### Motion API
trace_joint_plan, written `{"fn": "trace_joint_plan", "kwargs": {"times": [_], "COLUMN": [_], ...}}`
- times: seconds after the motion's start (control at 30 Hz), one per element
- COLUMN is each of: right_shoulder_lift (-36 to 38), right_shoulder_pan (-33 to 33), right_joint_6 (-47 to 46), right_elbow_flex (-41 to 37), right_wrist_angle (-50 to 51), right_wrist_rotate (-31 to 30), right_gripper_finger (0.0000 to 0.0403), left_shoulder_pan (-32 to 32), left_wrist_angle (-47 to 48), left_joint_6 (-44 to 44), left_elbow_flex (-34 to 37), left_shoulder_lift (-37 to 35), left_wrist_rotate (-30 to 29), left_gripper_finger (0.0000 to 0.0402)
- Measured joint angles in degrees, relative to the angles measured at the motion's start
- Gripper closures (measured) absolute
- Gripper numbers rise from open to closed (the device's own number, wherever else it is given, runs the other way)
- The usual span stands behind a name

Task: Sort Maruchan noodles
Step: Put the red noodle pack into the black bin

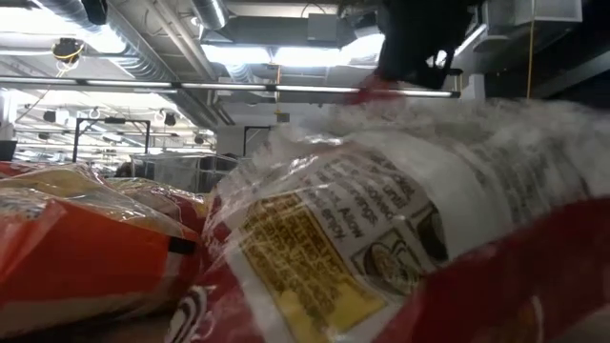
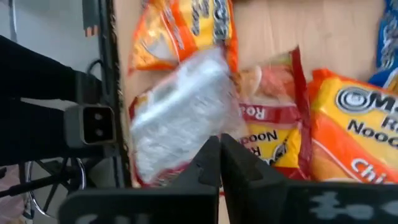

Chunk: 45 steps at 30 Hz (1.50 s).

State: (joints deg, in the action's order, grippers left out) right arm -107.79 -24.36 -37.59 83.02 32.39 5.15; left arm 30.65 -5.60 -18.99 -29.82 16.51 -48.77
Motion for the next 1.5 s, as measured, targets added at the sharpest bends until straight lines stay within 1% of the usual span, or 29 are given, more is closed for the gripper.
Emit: {"fn": "trace_joint_plan", "kwargs": {"times": [0.1,0.23,0.33,0.4,0.47,0.57,0.7,0.8,0.87,0.9,0.97,1.0,1.13,1.27,1.5], "right_shoulder_lift": [0.0,-0.3,-0.4,-0.4,-0.4,-0.4,-0.9,-1.8,-3.2,-3.7,-4.9,-5.1,-5.6,-5.6,-5.6], "right_shoulder_pan": [0.0,0.0,0.0,0.0,0.0,0.4,0.4,0.3,0.3,0.2,0.2,0.2,0.2,0.3,0.4], "right_joint_6": [0.3,0.6,2.5,4.6,6.0,6.2,6.2,6.4,6.3,6.3,6.1,6.1,6.1,6.1,6.1], "right_elbow_flex": [0.9,-0.3,-1.7,-2.5,-3.4,-4.3,-5.3,-6.2,-6.3,-6.5,-6.4,-6.4,-6.4,-6.4,-6.4], "right_wrist_angle": [2.4,1.1,0.4,-1.6,-3.9,-8.9,-9.8,-10.0,-11.8,-10.9,-12.4,-11.7,-11.1,-10.1,-9.9], "right_wrist_rotate": [-0.1,-0.7,-1.1,-1.1,-1.0,-0.4,-1.1,-1.5,0.2,1.3,3.6,3.7,4.2,4.0,7.6], "right_gripper_finger": [0.0403,0.0400,0.0380,0.0352,0.0313,0.0243,0.0150,0.0108,0.0099,0.0099,0.0105,0.0111,0.0148,0.0207,0.0339], "left_shoulder_pan": [0.0,0.0,0.0,0.0,0.0,0.0,0.0,0.0,0.0,0.0,0.0,0.0,0.0,0.0,0.0], "left_wrist_angle": [0.0,0.1,0.1,0.1,0.1,0.1,0.1,0.4,0.9,0.9,0.9,1.1,1.1,1.2,1.2], "left_joint_6": [0.1,0.1,0.1,0.1,0.1,0.1,0.1,0.1,0.0,0.0,0.0,0.0,-0.4,-0.4,-0.5], "left_elbow_flex": [0.0,0.0,0.0,0.0,0.0,0.0,0.0,0.0,0.0,0.0,0.0,0.0,0.0,0.0,0.0], "left_shoulder_lift": [0.0,0.0,0.0,0.0,0.0,0.0,0.0,0.0,0.0,0.0,0.0,0.0,0.0,0.0,0.0], "left_wrist_rotate": [0.0,0.0,0.0,0.0,0.0,0.0,0.0,0.0,0.0,0.0,0.0,0.0,-0.1,-0.2,-0.2], "left_gripper_finger": [0.0260,0.0261,0.0261,0.0261,0.0261,0.0261,0.0261,0.0261,0.0261,0.0261,0.0261,0.0261,0.0261,0.0260,0.0260]}}
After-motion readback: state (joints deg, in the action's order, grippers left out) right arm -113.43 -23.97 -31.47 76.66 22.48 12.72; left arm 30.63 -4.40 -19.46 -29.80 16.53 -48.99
